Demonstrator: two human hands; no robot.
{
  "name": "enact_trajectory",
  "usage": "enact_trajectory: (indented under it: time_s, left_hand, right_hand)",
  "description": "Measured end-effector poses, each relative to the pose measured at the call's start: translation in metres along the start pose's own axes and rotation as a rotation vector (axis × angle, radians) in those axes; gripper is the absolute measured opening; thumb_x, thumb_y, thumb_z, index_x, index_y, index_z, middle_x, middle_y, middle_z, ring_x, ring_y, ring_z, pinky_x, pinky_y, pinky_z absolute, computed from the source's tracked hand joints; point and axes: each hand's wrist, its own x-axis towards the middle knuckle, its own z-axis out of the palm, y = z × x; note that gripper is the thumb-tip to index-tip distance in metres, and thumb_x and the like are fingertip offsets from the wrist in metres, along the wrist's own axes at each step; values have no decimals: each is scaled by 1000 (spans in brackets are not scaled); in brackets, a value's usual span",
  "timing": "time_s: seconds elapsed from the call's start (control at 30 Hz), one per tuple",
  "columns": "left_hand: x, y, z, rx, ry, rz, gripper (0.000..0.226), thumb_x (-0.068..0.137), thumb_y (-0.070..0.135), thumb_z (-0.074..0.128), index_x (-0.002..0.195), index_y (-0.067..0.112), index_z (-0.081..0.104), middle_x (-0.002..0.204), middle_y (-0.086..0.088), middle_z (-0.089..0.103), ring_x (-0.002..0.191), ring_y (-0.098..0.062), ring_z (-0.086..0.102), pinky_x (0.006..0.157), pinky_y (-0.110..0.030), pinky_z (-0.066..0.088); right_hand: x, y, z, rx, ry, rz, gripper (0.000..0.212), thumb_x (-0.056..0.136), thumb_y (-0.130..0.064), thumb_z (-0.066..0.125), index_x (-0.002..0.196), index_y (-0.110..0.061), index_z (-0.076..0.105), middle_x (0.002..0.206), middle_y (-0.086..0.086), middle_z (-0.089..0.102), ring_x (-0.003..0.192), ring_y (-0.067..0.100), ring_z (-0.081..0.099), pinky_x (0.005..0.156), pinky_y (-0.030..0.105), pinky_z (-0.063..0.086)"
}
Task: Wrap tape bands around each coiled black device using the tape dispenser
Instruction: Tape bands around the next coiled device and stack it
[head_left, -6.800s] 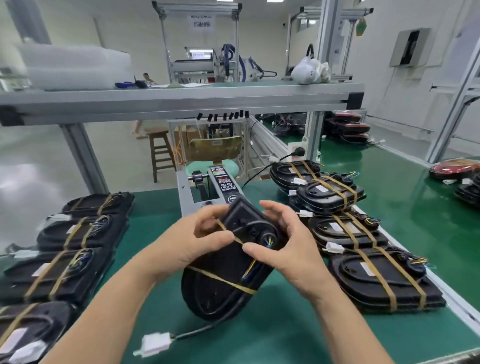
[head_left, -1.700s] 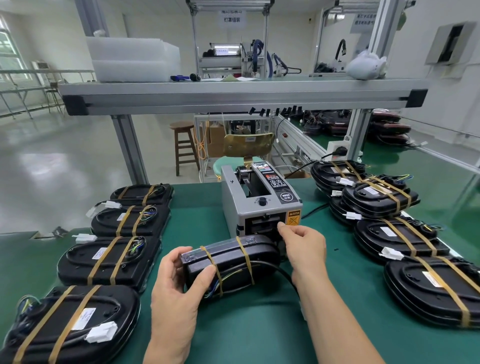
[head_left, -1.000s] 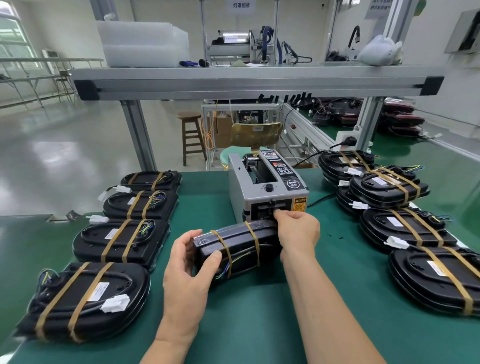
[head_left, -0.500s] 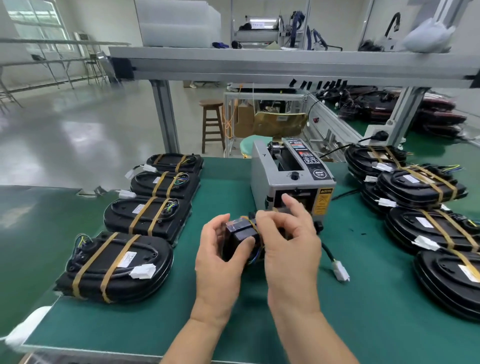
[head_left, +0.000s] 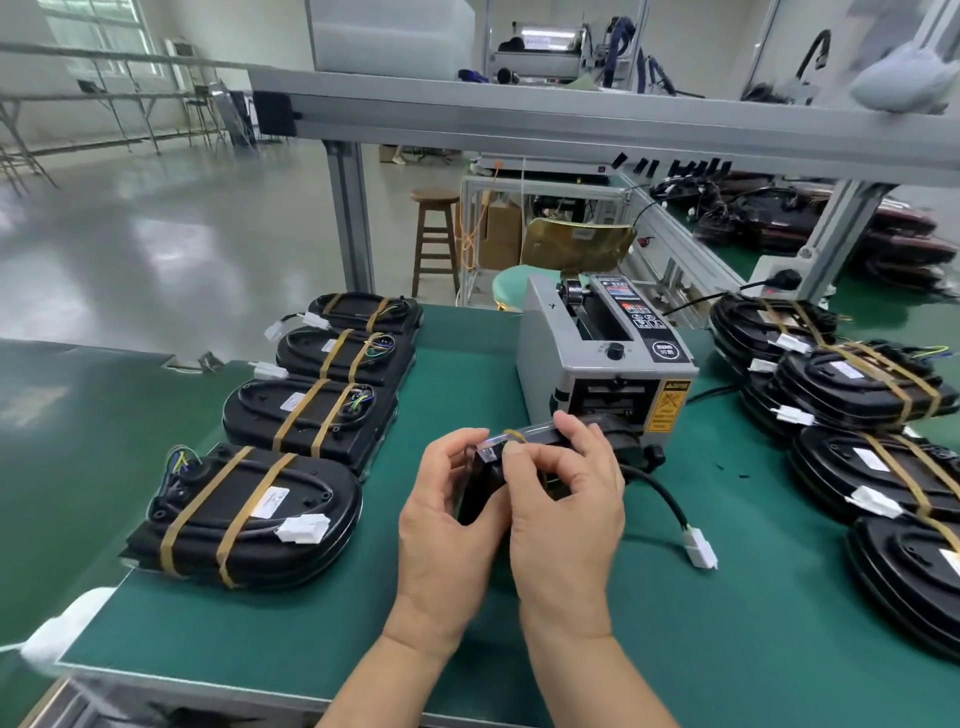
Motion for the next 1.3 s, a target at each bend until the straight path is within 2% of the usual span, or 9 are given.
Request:
enact_trajectory:
  time_s: [0.17, 0.37, 0.67, 0.8, 0.93, 1.03, 1.13, 1.2, 1.3]
  left_hand:
    - [0, 2, -1, -16, -10, 10, 44, 74, 11, 73, 102, 44, 64, 106, 9, 71, 105, -13, 66, 88, -15, 48]
    - [1, 3, 0, -10, -7, 4, 44, 73, 11, 73, 103, 42, 63, 105, 10, 71, 103, -11, 66, 88, -14, 48]
    - [2, 3, -2, -26, -6, -18, 39, 72, 22, 76, 104, 41, 63, 106, 8, 71, 105, -14, 67, 87, -15, 48]
    - [5, 3, -2, -50, 7, -49, 43, 73, 11, 73, 102, 41, 64, 105, 7, 72, 103, -15, 67, 87, -17, 49]
    - [5, 3, -2, -32, 17, -42, 40, 74, 13, 73, 102, 40, 64, 104, 7, 72, 102, -15, 67, 87, -17, 49]
    - [5, 3, -2, -27, 17, -37, 42, 73, 12, 74, 102, 41, 64, 104, 7, 72, 101, -13, 67, 86, -16, 49]
    - [5, 4, -2, -47, 6, -35, 39, 71, 22, 76, 103, 40, 63, 105, 5, 72, 101, -14, 67, 86, -16, 49]
    - [5, 4, -2, -51, 3, -36, 39, 70, 25, 76, 103, 40, 63, 105, 5, 72, 101, -14, 67, 86, -16, 49]
    - [5, 3, -2, -32, -8, -33, 43, 72, 13, 75, 102, 41, 64, 104, 7, 71, 101, -13, 67, 86, -15, 49]
  right_hand:
    - [1, -2, -1, -1, -4, 8, 21, 81, -15, 78, 66, -29, 70, 122, -19, 61, 133, -5, 35, 98, -5, 17]
    - [0, -1, -2, 55, -32, 30, 19, 81, -17, 78, 66, -27, 74, 122, -25, 60, 132, -13, 32, 100, -3, 20]
    - [-2, -1, -3, 59, -88, 8, 18, 80, -15, 79, 65, -24, 74, 126, -26, 59, 136, -13, 28, 102, 3, 21]
    - [-5, -2, -2, 42, -91, -55, 22, 81, -13, 79, 65, -28, 74, 129, -26, 58, 136, -12, 28, 100, -2, 19]
    - [-3, -1, 1, 0, -58, -41, 22, 80, -16, 79, 66, -31, 72, 130, -24, 57, 136, -11, 28, 102, -1, 18]
    - [-1, 3, 1, -20, -27, -48, 25, 81, -16, 78, 66, -34, 70, 128, -24, 58, 135, -10, 30, 110, 9, 21]
    - [1, 5, 0, -54, -4, -50, 24, 81, -18, 77, 65, -34, 68, 127, -23, 58, 133, -6, 32, 115, 22, 23]
    - [2, 5, 0, -72, -2, -46, 24, 81, -19, 77, 65, -33, 68, 127, -24, 58, 133, -6, 31, 115, 26, 23]
    - [2, 4, 0, -98, -5, -46, 24, 81, -19, 77, 64, -34, 68, 126, -24, 57, 132, -6, 31, 115, 27, 22]
